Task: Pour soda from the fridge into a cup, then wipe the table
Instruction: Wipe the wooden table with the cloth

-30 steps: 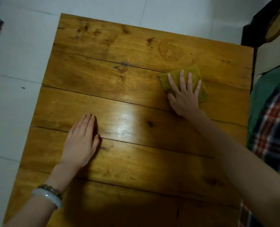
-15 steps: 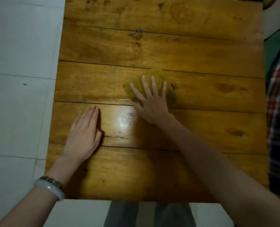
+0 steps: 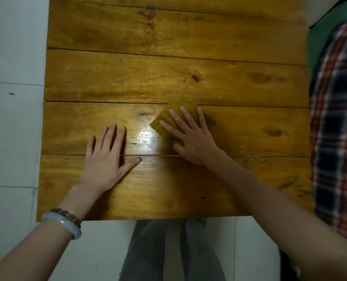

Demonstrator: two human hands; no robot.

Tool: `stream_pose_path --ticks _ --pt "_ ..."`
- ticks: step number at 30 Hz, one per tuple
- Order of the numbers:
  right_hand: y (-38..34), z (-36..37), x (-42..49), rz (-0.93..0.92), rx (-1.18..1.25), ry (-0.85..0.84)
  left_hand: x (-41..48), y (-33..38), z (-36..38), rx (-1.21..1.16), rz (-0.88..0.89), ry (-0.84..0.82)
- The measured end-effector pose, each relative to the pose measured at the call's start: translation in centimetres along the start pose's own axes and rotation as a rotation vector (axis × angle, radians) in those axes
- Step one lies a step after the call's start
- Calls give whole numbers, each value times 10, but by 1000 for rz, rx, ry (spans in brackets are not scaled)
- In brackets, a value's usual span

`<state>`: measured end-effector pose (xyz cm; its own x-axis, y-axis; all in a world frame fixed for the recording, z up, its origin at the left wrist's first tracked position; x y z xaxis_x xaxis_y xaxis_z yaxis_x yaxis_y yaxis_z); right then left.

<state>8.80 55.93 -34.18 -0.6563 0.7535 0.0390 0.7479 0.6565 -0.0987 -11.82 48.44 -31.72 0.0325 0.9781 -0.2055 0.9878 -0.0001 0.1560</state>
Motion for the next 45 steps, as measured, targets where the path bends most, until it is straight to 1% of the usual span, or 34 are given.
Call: stream_pose_path --ticks 2,5,9,11,13,15,16,18,20,22,25,27,29,31,34,36,38,41,42,43,45 --pt "30 -2 -15 54 -18 -10 -2 9 9 34 -7 -41" --pt "75 -8 -37 151 -37 -37 -2 14 13 78 -21 -56" --pt "126 -16 -65 369 -95 -108 -2 14 15 84 -27 -69" --pt "138 -17 -62 508 -109 -100 -2 13 17 66 -32 -74" --pt "136 -14 -38 664 -72 -69 -1 13 17 36 -43 -77" --pt "123 -9 -1 748 -15 -43 -1 13 18 18 -51 -82" --pt "113 -7 21 739 9 -35 -1 13 18 19 -55 -81" --pt "86 -2 59 663 28 -34 -1 12 18 24 -53 -82" --pt "53 2 84 547 19 -43 -2 11 20 26 -53 -78" --pt "19 3 90 392 6 -44 -1 11 20 21 -55 -72" --pt "-10 6 67 130 17 -29 -2 10 21 23 -65 -70" --pt "-12 6 37 12 45 -5 -2 10 21 17 -69 -64" --pt "-1 5 3 -40 24 -6 -2 11 20 -4 -75 -56" --pt "22 1 -30 -34 -2 19 -2 11 20 -3 -81 -61" --pt "70 -11 -72 70 -26 54 -1 9 20 2 -105 -64" --pt "97 -15 -93 195 -35 43 -1 9 21 2 -105 -74" --pt "107 -15 -99 352 -42 15 -1 9 21 -3 -109 -80" --pt "92 -9 -77 663 -21 8 -1 11 21 -7 -98 -75" --pt "81 -7 -64 728 -6 2 -2 11 21 -9 -98 -73" --pt "68 -4 -49 750 11 -13 -1 10 21 -13 -99 -70" --pt "37 -1 -20 699 38 -20 -2 10 21 -15 -100 -73"
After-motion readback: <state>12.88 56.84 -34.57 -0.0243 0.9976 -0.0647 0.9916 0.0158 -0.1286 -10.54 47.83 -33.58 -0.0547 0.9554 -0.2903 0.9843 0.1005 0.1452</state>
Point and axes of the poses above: each hand's wrist, its own x-axis towards the middle knuckle, its own z-axis out of the palm, y = z × x, the point moved 6 cm from there along x, towards the middle knuckle, and after that the axes turned 12 degrees about y, right-handed, at the moved point
